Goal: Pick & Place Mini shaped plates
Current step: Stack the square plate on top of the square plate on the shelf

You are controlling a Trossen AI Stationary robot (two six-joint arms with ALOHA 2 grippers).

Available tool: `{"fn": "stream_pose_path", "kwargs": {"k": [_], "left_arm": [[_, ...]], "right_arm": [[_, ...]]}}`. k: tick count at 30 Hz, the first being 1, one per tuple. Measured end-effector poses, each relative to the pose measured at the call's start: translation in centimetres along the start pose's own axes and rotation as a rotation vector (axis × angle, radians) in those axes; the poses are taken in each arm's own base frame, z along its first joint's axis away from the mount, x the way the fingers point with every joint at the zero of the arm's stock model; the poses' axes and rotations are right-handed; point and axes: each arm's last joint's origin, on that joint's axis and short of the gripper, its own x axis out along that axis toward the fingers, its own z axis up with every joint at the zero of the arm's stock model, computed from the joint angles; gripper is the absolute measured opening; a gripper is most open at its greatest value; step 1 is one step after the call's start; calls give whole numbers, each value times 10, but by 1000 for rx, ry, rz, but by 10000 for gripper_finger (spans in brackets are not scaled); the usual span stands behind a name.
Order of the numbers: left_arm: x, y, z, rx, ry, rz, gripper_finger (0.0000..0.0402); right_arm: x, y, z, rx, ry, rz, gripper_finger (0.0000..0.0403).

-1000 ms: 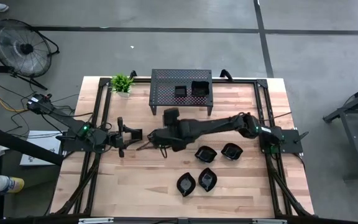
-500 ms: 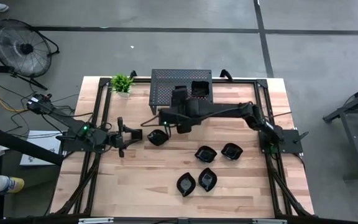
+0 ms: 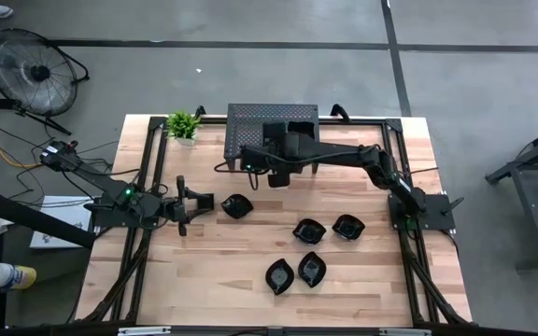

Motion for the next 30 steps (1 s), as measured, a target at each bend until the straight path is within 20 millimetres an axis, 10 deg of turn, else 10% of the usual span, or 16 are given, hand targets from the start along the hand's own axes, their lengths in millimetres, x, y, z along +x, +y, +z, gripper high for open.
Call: {"fn": "stream_pose_path", "kwargs": {"k": [30], "left_arm": [[0,0,0,0,0,0,188]], "right_arm": [[8,-22,-3,15,-56,46,0]]}}
